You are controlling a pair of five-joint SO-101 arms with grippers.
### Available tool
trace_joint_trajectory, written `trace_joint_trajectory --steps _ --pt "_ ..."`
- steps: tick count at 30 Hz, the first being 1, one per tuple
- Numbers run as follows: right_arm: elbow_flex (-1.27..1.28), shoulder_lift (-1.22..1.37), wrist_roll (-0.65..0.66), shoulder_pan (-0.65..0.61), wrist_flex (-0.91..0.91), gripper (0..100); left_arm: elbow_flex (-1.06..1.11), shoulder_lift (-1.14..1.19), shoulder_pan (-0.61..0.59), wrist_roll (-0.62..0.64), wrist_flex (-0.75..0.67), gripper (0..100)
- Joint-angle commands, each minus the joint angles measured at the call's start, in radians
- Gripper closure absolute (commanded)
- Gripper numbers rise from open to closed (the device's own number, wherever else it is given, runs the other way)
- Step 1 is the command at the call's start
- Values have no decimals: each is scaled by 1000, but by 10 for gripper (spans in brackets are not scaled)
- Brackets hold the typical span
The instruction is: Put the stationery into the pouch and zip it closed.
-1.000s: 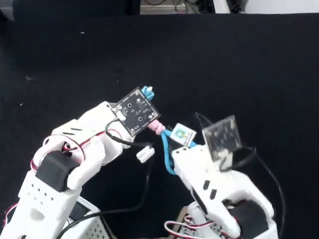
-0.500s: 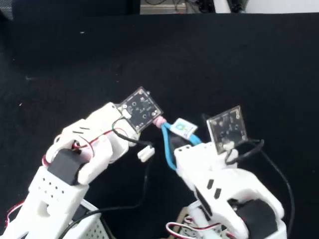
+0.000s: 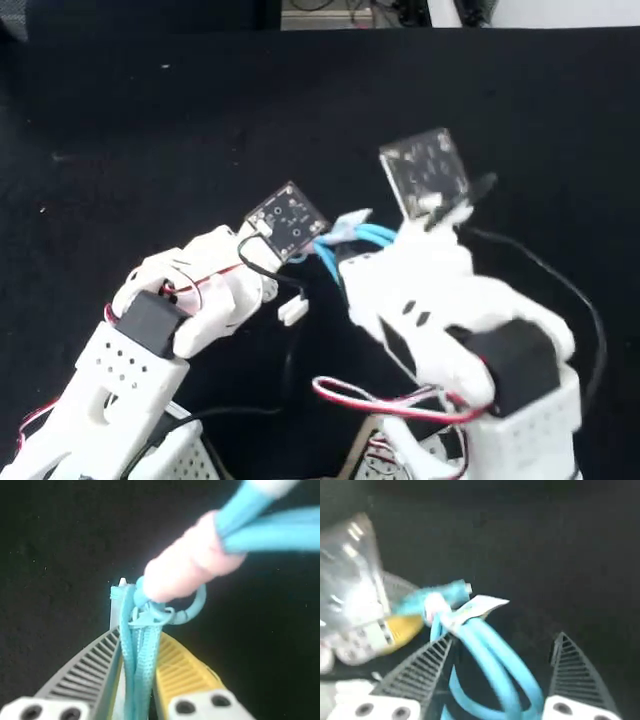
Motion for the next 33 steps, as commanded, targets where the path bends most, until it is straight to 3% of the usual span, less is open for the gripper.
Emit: trace_joint_trajectory --steps 1,10,17,24,28,33 --pt "61 -47 71 -14 3 716 -42 -58 -12 21 -2 971" --pt "277 -398 41 -14 -166 716 -12 -338 -108 23 0 971" --pt "565 -389 -40 -176 -466 716 41 -477 -10 23 -2 971" --pt "671 -685 29 -189 -493 717 47 -532 4 23 -2 971" --pt "740 -846 114 -215 -503 717 53 -546 102 23 20 971" --pt "852 -874 143 -298 -580 717 54 -542 147 23 32 971"
